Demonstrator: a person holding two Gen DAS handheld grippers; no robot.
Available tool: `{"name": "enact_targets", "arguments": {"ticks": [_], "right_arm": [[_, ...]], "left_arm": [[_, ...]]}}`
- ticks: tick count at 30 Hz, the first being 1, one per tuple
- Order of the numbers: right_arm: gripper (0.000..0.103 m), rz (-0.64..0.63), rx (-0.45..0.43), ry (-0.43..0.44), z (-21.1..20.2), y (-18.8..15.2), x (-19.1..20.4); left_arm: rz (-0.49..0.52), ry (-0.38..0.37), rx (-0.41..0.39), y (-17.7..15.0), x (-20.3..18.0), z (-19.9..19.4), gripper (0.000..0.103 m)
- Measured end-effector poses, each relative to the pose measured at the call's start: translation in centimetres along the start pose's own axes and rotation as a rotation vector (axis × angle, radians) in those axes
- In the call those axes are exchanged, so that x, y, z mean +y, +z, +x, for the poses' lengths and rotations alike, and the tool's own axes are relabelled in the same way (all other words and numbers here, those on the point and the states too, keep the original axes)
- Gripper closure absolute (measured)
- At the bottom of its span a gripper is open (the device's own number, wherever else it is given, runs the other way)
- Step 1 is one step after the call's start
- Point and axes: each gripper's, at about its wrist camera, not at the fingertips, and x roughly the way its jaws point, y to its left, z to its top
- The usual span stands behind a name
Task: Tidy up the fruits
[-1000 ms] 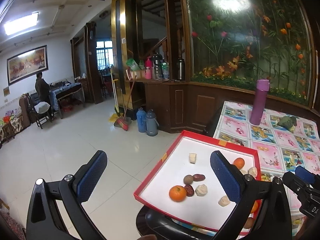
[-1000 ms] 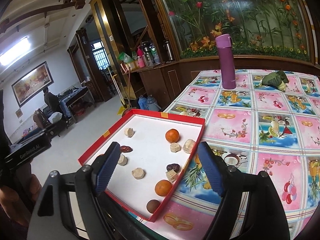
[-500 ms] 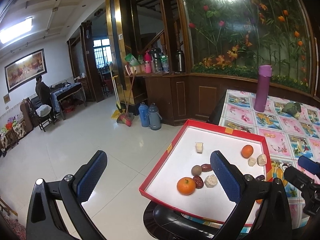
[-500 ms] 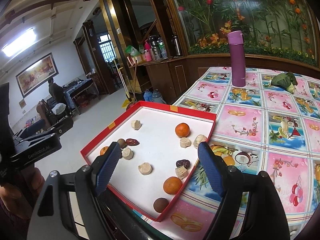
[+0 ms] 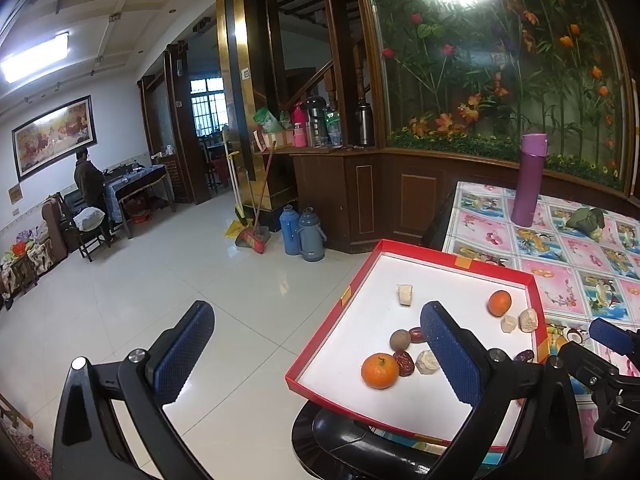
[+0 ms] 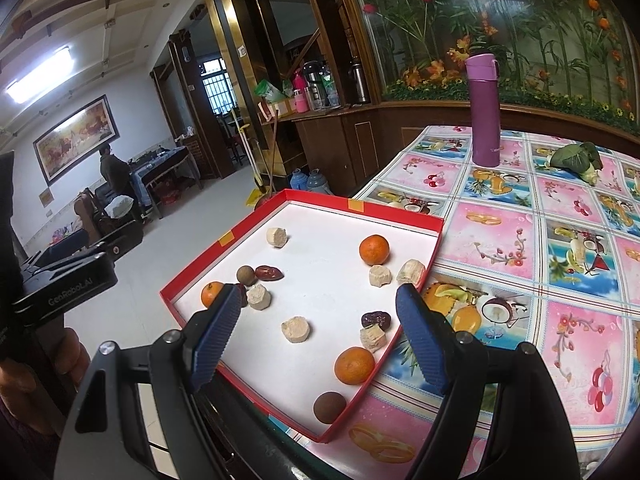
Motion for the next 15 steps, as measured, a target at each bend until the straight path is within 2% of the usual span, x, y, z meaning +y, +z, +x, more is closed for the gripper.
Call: {"name": "enact_targets", "arguments": {"ticks": [15], "right_arm": [[0.023, -0.035, 0.011, -0.01, 0.7, -0.2, 1.3]], "left_arm": [[-0.01, -0.013, 0.017, -0.3, 0.5, 0.3, 0.0]]}}
